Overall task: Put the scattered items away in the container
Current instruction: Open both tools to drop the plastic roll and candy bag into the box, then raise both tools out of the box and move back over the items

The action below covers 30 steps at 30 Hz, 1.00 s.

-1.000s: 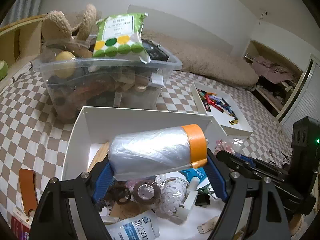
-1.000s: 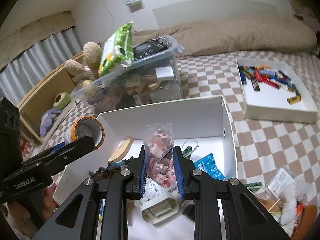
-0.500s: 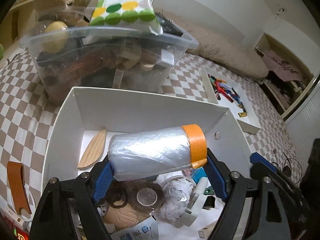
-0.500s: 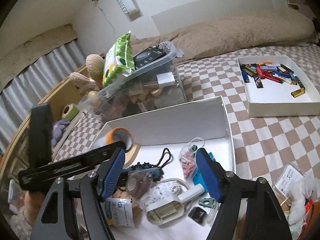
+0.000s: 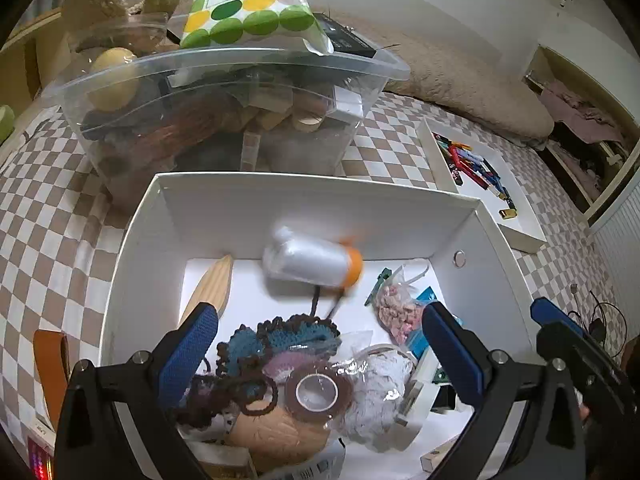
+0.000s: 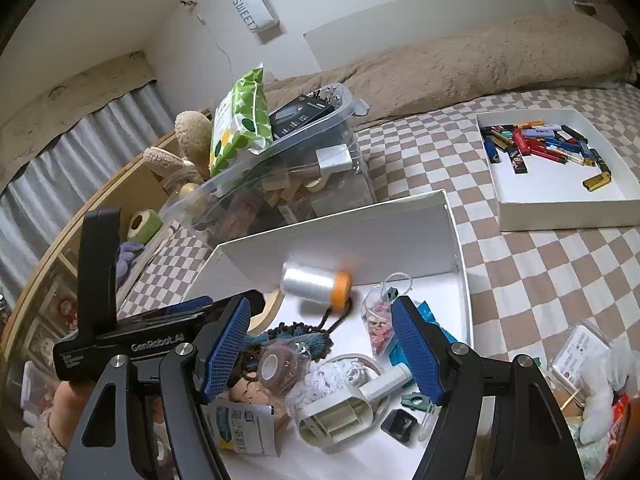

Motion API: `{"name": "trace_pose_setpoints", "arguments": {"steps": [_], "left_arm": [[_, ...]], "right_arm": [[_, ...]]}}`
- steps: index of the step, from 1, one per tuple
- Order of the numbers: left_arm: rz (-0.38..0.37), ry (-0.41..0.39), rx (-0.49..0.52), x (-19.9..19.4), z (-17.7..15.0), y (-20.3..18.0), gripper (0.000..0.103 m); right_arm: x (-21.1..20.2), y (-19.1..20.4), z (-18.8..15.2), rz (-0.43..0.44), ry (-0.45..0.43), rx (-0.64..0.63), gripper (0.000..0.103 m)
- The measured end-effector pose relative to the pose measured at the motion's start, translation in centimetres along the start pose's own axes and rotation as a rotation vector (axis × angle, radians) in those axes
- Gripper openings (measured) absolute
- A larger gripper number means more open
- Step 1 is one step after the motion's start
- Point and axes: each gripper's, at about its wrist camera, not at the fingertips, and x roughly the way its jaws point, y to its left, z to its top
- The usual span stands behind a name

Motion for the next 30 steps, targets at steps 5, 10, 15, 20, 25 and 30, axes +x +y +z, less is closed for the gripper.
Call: {"name": "trace_pose_setpoints", "arguments": {"steps": [5, 10, 15, 20, 25, 30], "left_arm": [[-0.003, -0.011, 0.009, -0.8, -0.4, -0.3, 0.103], [-0.012, -0.024, 0.013, -1.5, -0.4, -0.8, 0.103], [-0.013, -0.028, 0.005, -1.9, -0.8, -0.8, 0.103], [0.003, -0.031, 0.013, -2.2, -1.4, -0.9, 0.103], [0.013, -0.052, 0.021, -3.4, -1.9, -0.8, 0.103], [0.028, -0.078, 0.004, -4.5, -2.4, -0.5, 0.103]], "right_arm": [[-0.4, -0.2, -0.1, -0.011, -0.003, -0.001, 0.074], [-0.7, -0.4, -0.2, -0.015, -0.004, 0.002, 0.074], [-0.9, -0.4, -0.6, -0.018, -0.004, -0.003, 0.074], [-0.9, -0.3, -0.7, -0.037, -0.003, -0.019, 0.074], [-1.5, 0.1, -0.9, -0.067, -0.014, -0.052, 0.074], [-2.3, 0.6, -1.2, -0.080, -0.021, -0.073, 0.074]]}}
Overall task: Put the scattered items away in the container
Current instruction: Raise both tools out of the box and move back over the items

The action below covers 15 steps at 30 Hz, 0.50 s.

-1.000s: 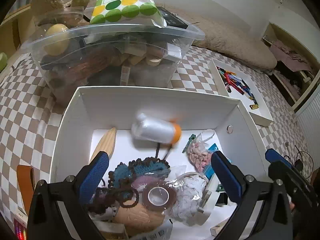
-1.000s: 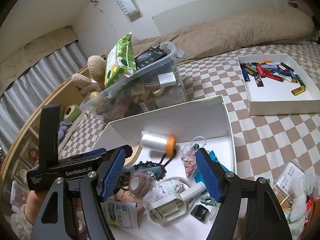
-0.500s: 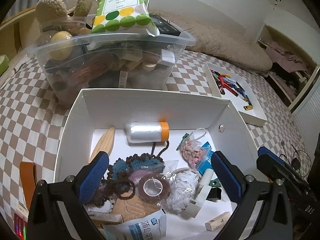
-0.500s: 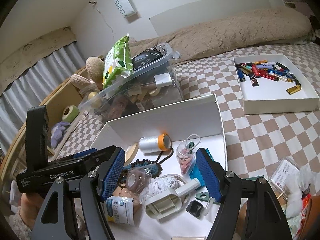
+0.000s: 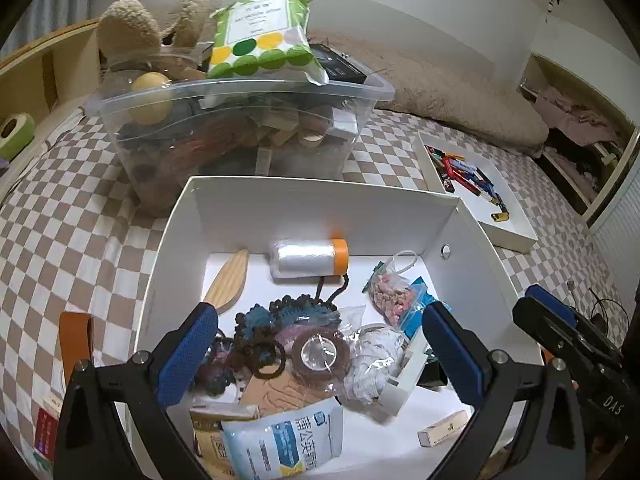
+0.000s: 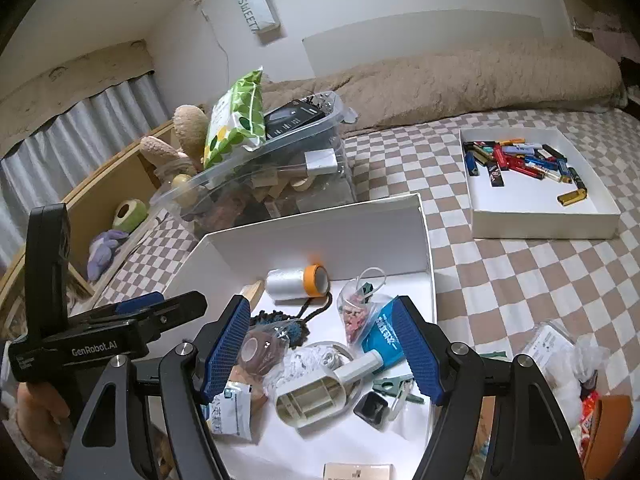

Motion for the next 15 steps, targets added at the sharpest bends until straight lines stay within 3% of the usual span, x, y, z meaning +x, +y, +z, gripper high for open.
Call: {"name": "trace_pose_setpoints", "arguments": {"steps": [5, 9, 15], "left_arm": [[0.005, -0.020, 0.000, -1.1, -0.7, 0.1, 0.103], [0.018, -0.048, 0.011, -2.4, -1.3, -0.1, 0.103], [0.024, -0.094, 0.026, -4.6, -2.3, -0.2, 0.103]], "right_arm": [[-1.0, 0.8, -0.3, -0.028, -0.013, -0.032, 0.074], [-1.9, 1.3, -0.7, -0.054, -0.030, -0.056, 0.095], [-3.4, 2.4, -1.3, -0.098, -0.045, -0.101, 0.103]]}}
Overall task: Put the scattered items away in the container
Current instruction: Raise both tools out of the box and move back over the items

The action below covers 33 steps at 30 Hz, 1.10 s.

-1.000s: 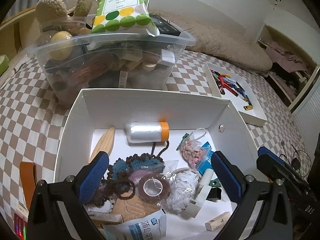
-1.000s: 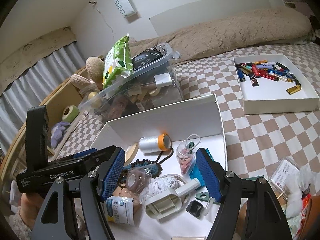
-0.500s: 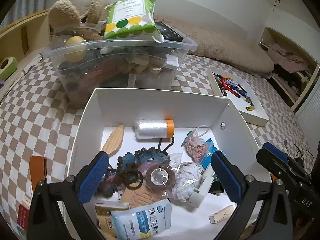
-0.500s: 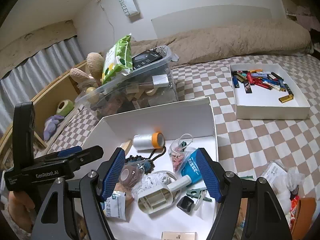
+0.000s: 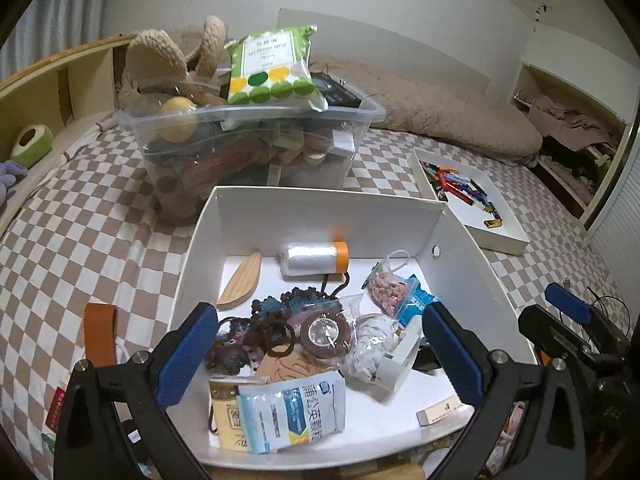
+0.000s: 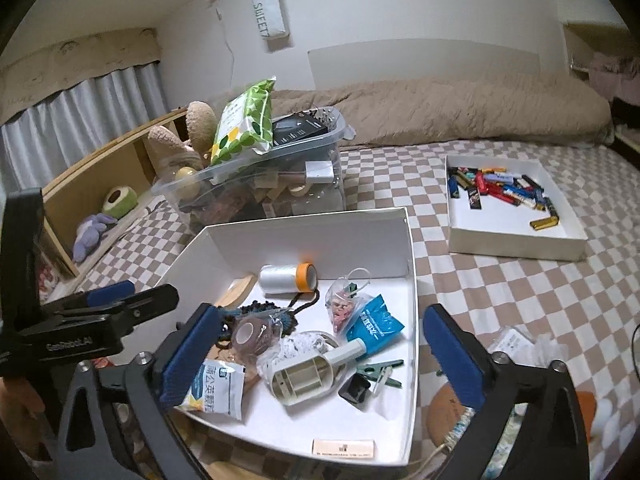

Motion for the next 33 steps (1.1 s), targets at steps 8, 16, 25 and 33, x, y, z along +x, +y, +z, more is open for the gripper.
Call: {"name": "trace_pose_setpoints", "arguments": {"steps": [8, 16, 25, 33], "left_arm": [[0.040, -0.042, 0.040, -2.4, -1.2, -0.1, 0.103], [0.050, -0.064, 0.056, -3.9, -2.1, -0.2, 0.103], [0.061, -0.111, 0.058, -6.0, -3.2, -0.1, 0.103], [0.069, -0.159, 0.008, -7.6, -5.0, 1.0, 0.103]], "right_arm": [[-1.0, 0.6, -1.2, -0.028, -0.004, -0.023, 0.103], [-2.6, 0.9, -1.8, -0.022, -0.040, -0.009, 0.103], [-4.9, 0.8, -2.3, -0.007, -0.093, -0.001, 0.103], [-6.7, 1.3, -3.6, -0.002, -0.138, -0.036, 0.103]]}}
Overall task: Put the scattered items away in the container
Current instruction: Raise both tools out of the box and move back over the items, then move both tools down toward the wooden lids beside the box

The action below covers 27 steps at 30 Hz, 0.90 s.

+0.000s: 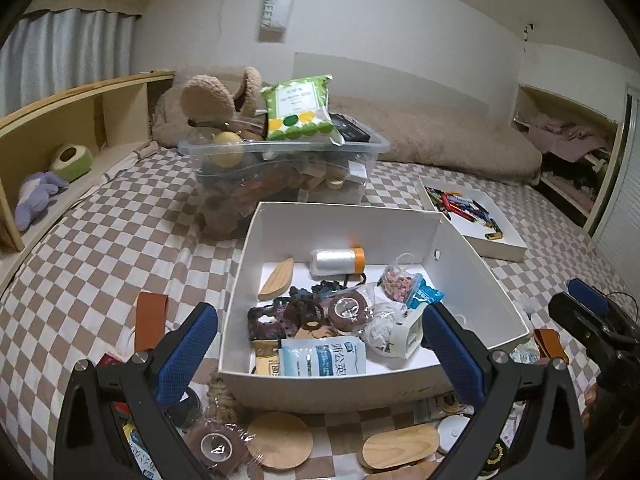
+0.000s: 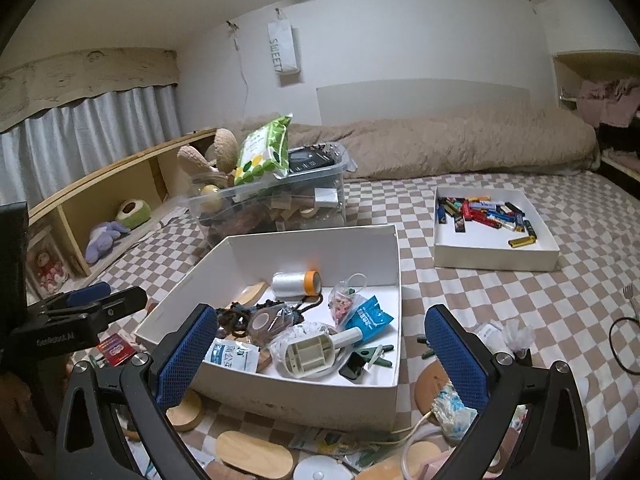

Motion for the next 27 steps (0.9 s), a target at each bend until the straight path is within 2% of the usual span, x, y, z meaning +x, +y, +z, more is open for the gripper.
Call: {"name": "trace_pose_setpoints", "arguments": {"steps": [14, 21, 27], "left_arm": [[-0.011, -0.089, -0.018, -2.2, -2.6, 1.6, 0.103], [-0.020, -0.048, -0.005, -1.7, -4.3, 2.1, 0.103], [-0.041, 0.001, -0.018, -1.0, -5.9, 3.0, 0.103]], "right_arm": [[-1.1, 1.5, -3.0, 0.005, 0.036, -0.065, 0.103], [-1.0, 3.3, -5.5, 0.040, 0.091, -0.123, 0.103], [0.6, 5.2, -8.3, 0.085, 0.197, -0.171, 0.103]]}}
